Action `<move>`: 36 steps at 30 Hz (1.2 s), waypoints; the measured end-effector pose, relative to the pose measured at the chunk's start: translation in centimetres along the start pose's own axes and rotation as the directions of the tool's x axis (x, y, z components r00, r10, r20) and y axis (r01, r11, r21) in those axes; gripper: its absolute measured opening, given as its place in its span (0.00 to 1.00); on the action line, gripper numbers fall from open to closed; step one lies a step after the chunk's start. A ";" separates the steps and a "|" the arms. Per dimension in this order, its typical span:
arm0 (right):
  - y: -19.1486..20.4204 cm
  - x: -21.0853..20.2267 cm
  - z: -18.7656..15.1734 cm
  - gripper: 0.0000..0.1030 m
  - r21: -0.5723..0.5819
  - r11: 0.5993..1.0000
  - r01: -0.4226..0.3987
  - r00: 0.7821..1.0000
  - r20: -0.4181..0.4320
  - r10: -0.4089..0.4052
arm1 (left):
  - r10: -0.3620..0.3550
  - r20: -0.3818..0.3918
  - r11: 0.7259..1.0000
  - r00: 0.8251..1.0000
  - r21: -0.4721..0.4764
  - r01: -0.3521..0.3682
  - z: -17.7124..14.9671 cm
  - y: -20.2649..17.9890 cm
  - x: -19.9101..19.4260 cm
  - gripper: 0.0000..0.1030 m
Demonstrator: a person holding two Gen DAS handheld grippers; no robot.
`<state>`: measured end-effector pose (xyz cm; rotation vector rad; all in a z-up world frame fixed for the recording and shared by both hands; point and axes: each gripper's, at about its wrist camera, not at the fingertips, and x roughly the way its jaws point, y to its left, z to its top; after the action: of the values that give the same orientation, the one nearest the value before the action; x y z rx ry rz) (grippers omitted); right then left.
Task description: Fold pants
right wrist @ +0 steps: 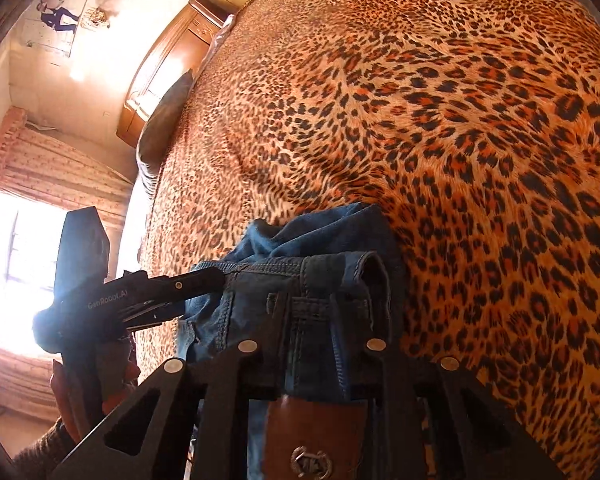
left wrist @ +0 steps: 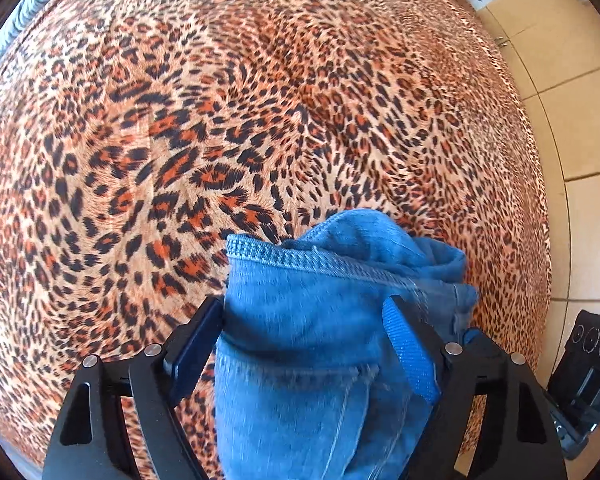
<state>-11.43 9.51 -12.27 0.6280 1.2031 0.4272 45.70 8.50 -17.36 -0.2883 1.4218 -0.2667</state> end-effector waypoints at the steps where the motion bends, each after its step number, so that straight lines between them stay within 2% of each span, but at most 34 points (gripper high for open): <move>1: 0.5 -0.9 -0.7 0.23 -0.014 1.000 -0.022 1.000 -0.001 0.022 | 0.009 0.023 0.999 1.000 0.033 -0.010 -1.2 -0.5 -1.3 0.80; 3: 1.4 -2.4 -2.8 0.29 -0.047 0.998 -0.052 0.999 -0.006 0.052 | 0.029 0.056 0.996 0.998 0.088 -0.034 -3.8 -1.3 -2.8 0.81; 6: 2.1 -3.1 -6.2 0.32 -0.075 0.994 -0.083 0.996 -0.045 0.079 | 0.056 0.036 0.990 0.998 0.130 -0.061 -8.4 -1.8 -2.5 0.81; 8: 1.9 -2.4 -8.2 0.32 -0.083 0.995 -0.059 0.995 -0.081 0.052 | 0.065 -0.016 0.988 0.998 0.141 -0.062 -10.5 -2.2 -1.2 0.81; 10: 0.9 -1.0 -9.9 0.29 -0.079 0.997 -0.008 0.992 -0.129 -0.002 | 0.112 -0.054 0.981 0.992 0.166 -0.101 -12.2 -2.3 -0.4 0.80; 12: 0.3 0.1 -10.8 0.28 -0.100 0.994 0.033 0.989 -0.142 -0.047 | 0.129 -0.084 0.981 0.988 0.159 -0.115 -12.7 -2.2 1.5 0.83; 15: 0.5 -0.1 -10.1 0.30 -0.058 0.998 0.028 0.988 -0.147 -0.036 | 0.105 -0.090 0.987 0.990 0.127 -0.094 -12.2 -2.2 1.2 0.82; 19: 0.6 -2.8 -8.7 0.37 -0.005 1.000 -0.030 0.997 -0.075 0.029 | 0.137 -0.014 0.976 0.990 0.175 -0.133 -12.1 -3.3 -1.7 0.81; 21: 0.5 -4.4 -8.5 0.48 0.014 1.000 -0.019 0.999 -0.032 0.019 | 0.135 0.012 0.973 0.991 0.187 -0.135 -12.4 -3.8 -2.9 0.81; 23: 0.1 -5.2 -8.1 0.50 0.029 1.000 -0.004 1.000 -0.014 0.004 | 0.138 0.035 0.972 0.990 0.185 -0.142 -12.6 -4.3 -3.6 0.82; 25: -0.5 -5.6 -7.9 0.50 0.053 0.999 0.010 1.000 -0.013 -0.009 | 0.135 0.046 0.973 0.990 0.181 -0.141 -12.7 -4.5 -4.1 0.81; 28: -1.3 -6.1 -8.3 0.50 0.072 0.997 0.022 1.000 -0.011 -0.021 | 0.141 0.058 0.974 0.988 0.172 -0.149 -14.6 -3.9 -7.0 0.82; 36: -2.0 -5.5 -9.6 0.56 0.084 0.996 0.034 0.998 -0.061 -0.029 | 0.206 0.091 0.964 0.974 0.153 -0.218 -16.2 -4.0 -8.6 0.82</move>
<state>-22.35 6.73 -11.71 0.6727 1.2919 0.3721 28.48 7.16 -10.03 -0.0110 1.3367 -0.1916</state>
